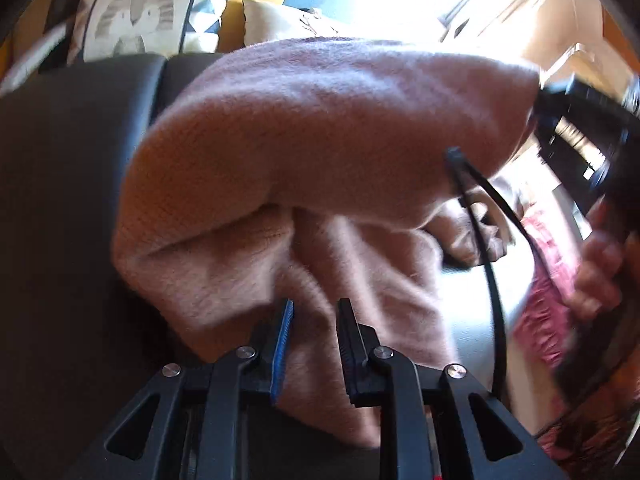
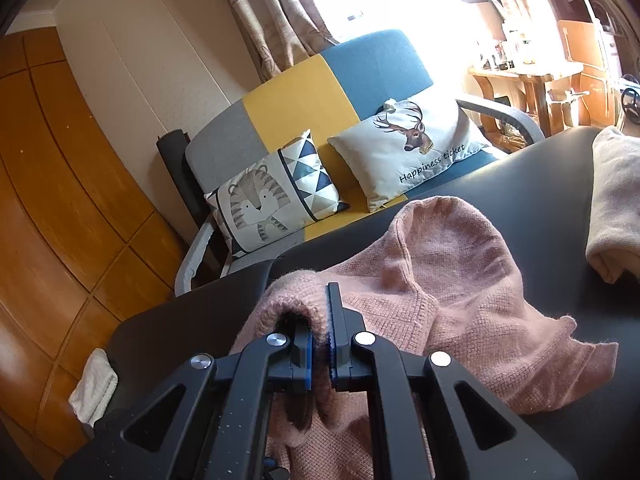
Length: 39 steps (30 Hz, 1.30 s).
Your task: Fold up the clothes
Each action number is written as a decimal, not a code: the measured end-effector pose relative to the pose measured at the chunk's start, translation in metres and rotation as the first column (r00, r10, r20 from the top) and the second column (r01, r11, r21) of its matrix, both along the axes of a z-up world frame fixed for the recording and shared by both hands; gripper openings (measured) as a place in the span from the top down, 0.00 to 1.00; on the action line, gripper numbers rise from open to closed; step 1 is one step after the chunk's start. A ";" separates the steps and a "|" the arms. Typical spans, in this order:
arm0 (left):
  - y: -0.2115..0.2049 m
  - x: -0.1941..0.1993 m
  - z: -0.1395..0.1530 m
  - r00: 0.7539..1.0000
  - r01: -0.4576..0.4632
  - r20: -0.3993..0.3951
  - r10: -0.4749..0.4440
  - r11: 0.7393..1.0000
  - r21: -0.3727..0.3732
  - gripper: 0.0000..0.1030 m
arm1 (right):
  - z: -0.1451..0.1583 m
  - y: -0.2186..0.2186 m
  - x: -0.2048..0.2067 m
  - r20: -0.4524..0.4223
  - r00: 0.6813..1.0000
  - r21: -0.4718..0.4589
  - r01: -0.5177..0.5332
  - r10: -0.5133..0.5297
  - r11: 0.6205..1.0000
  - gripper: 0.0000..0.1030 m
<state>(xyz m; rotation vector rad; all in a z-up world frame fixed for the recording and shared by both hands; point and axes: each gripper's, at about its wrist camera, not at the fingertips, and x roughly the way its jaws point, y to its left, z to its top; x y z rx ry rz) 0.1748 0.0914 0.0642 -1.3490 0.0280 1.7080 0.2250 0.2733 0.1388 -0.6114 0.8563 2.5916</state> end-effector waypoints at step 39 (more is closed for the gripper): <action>-0.014 0.058 0.024 0.917 -0.204 -0.358 0.176 0.978 -0.039 0.96 | -0.012 -0.020 -0.012 0.022 0.999 0.007 -0.038 0.038 0.999 0.95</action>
